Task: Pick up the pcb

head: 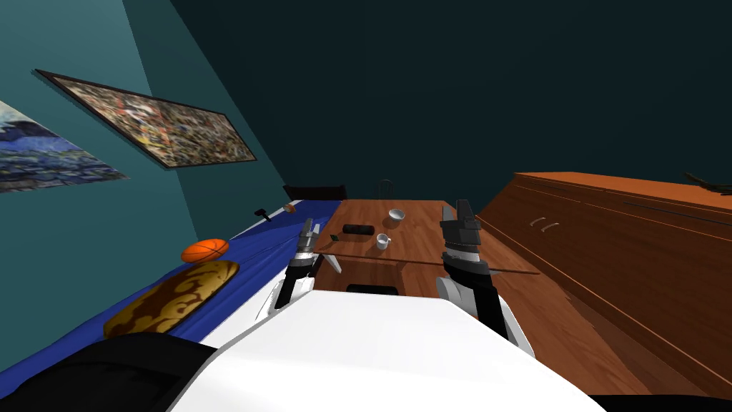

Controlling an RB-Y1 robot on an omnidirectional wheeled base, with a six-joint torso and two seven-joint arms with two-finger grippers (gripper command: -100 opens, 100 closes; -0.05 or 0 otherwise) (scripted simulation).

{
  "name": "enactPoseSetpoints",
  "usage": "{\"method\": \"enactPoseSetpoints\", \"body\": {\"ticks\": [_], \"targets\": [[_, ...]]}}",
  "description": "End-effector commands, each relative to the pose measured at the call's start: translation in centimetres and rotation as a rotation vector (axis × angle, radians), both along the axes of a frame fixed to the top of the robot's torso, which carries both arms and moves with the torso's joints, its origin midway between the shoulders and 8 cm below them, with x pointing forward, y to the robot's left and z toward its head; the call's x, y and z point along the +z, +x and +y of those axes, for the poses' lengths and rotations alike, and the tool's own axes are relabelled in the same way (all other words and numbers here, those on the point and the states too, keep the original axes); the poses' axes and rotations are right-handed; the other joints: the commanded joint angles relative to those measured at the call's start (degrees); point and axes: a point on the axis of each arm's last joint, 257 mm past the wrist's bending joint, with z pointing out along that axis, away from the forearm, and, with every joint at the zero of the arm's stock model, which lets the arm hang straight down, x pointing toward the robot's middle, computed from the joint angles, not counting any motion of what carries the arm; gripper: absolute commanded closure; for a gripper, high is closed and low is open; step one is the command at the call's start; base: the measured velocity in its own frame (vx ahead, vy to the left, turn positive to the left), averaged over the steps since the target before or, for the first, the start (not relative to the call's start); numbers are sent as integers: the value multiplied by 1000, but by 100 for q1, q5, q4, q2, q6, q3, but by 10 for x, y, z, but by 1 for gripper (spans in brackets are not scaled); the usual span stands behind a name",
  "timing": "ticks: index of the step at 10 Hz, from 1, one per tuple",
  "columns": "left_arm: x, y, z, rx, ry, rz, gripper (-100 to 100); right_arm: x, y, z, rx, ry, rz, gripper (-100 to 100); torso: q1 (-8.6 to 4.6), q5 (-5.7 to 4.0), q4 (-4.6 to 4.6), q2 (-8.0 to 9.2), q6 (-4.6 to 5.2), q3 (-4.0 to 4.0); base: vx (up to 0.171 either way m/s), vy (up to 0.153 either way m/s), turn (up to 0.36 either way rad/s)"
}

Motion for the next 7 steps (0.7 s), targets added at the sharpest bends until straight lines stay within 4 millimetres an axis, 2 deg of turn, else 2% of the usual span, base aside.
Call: {"method": "enactPoseSetpoints", "body": {"ticks": [1, 7], "targets": [[-22, 2, 4, 18, 25, 42, -100, 0, 0, 0, 0, 0, 0, 0, 0, 0, 0, 0, 0, 0, -25, 125, -186], [-86, 5, 22, 69, 72, 164, -100, 0, 0, 0, 0, 0, 0, 0, -7, -1, 0, 0, -1, 0, -18, 78, -86]]}}
